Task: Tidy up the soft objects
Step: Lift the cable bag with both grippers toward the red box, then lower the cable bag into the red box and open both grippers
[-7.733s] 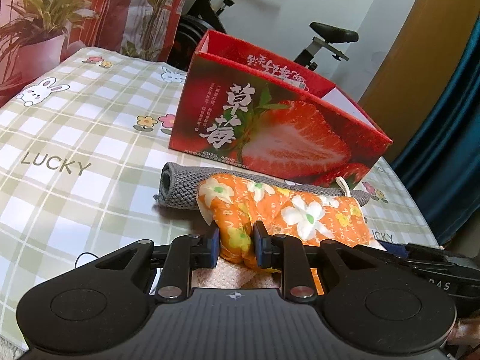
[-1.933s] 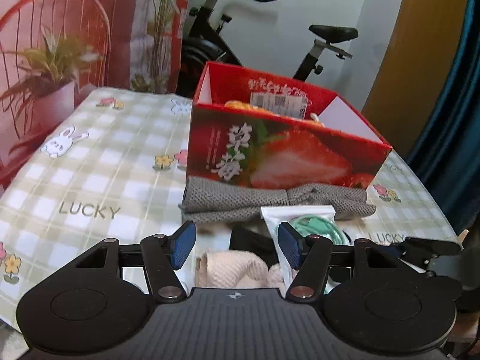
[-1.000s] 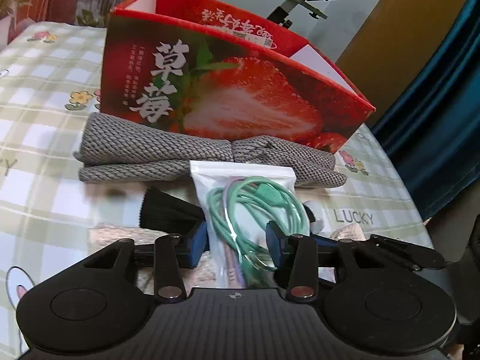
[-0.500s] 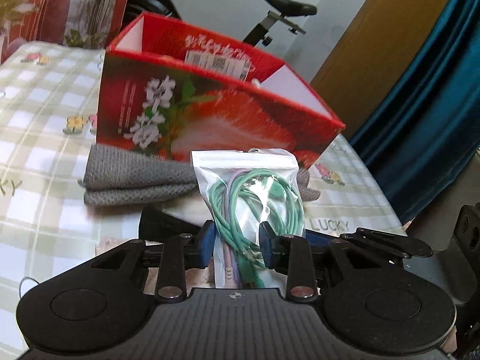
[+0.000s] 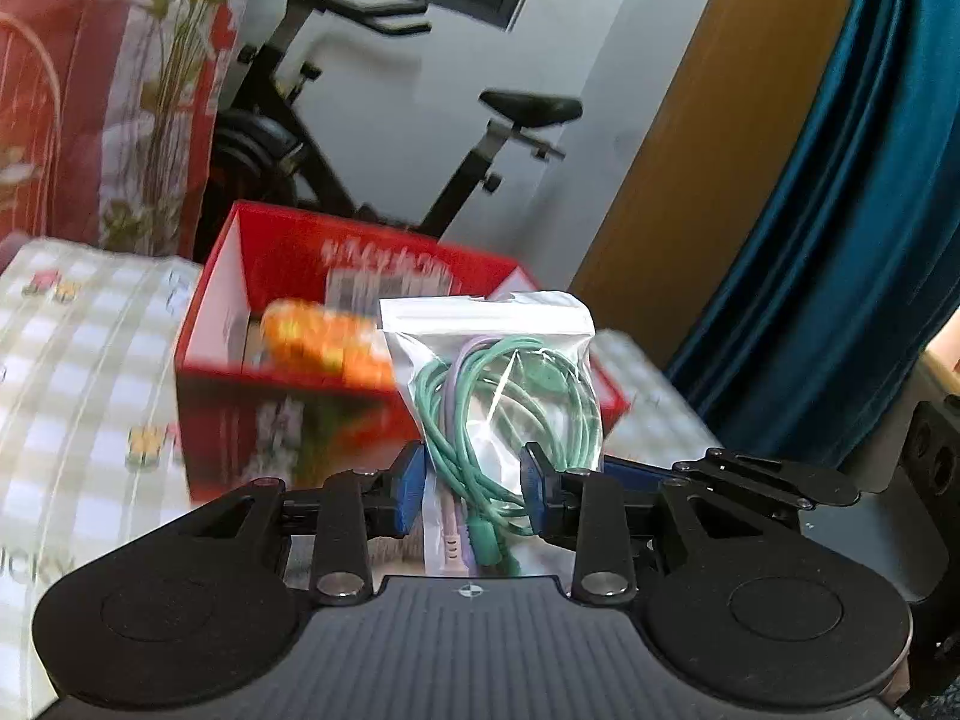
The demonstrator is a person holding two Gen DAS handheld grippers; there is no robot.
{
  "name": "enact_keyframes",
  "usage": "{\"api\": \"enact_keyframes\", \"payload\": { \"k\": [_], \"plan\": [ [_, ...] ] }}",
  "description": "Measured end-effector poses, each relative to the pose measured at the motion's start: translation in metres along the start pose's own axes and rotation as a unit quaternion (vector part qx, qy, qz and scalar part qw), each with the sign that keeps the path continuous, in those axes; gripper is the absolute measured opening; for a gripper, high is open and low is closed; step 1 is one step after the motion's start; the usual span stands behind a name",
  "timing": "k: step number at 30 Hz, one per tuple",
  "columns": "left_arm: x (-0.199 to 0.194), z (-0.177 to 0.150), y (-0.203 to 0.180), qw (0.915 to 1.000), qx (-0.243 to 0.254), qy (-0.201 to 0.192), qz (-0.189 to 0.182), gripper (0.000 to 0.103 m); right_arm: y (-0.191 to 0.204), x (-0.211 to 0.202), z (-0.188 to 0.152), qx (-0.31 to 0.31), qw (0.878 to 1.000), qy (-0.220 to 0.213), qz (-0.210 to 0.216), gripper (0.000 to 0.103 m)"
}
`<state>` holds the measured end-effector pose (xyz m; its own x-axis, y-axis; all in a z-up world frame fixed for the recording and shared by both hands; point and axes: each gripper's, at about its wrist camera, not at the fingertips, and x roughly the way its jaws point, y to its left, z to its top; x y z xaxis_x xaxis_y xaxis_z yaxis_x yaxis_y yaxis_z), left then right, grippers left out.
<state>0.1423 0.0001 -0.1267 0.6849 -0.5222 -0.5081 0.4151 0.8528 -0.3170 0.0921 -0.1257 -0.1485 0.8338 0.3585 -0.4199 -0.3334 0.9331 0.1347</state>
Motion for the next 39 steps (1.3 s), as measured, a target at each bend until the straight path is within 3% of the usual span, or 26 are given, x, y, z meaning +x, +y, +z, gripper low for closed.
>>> {"api": "enact_keyframes", "payload": {
  "k": [4,16,26,33,35,39],
  "plan": [
    [0.012,0.023,-0.001,0.9998,0.014,-0.007,-0.008,0.04,-0.011,0.008,0.024,-0.016,1.0,-0.012,-0.007,0.036],
    [0.074,0.082,0.011,0.9989,0.037,-0.015,-0.022,0.04,-0.057,0.063,0.069,-0.044,0.998,-0.014,-0.039,0.036],
    [0.134,0.073,0.019,0.9987,0.021,0.036,-0.03,0.04,-0.113,0.108,0.053,0.021,0.996,0.064,-0.05,0.036],
    [0.147,0.068,0.024,0.9976,0.02,0.062,-0.022,0.04,-0.131,0.12,0.038,0.073,0.992,0.091,-0.051,0.036],
    [0.148,0.069,0.027,0.9977,0.021,0.063,-0.013,0.044,-0.131,0.121,0.035,0.07,0.991,0.094,-0.058,0.036],
    [0.144,0.07,0.03,0.9978,0.031,0.057,0.012,0.062,-0.127,0.116,0.036,0.064,0.991,0.092,-0.07,0.038]
  ]
}}
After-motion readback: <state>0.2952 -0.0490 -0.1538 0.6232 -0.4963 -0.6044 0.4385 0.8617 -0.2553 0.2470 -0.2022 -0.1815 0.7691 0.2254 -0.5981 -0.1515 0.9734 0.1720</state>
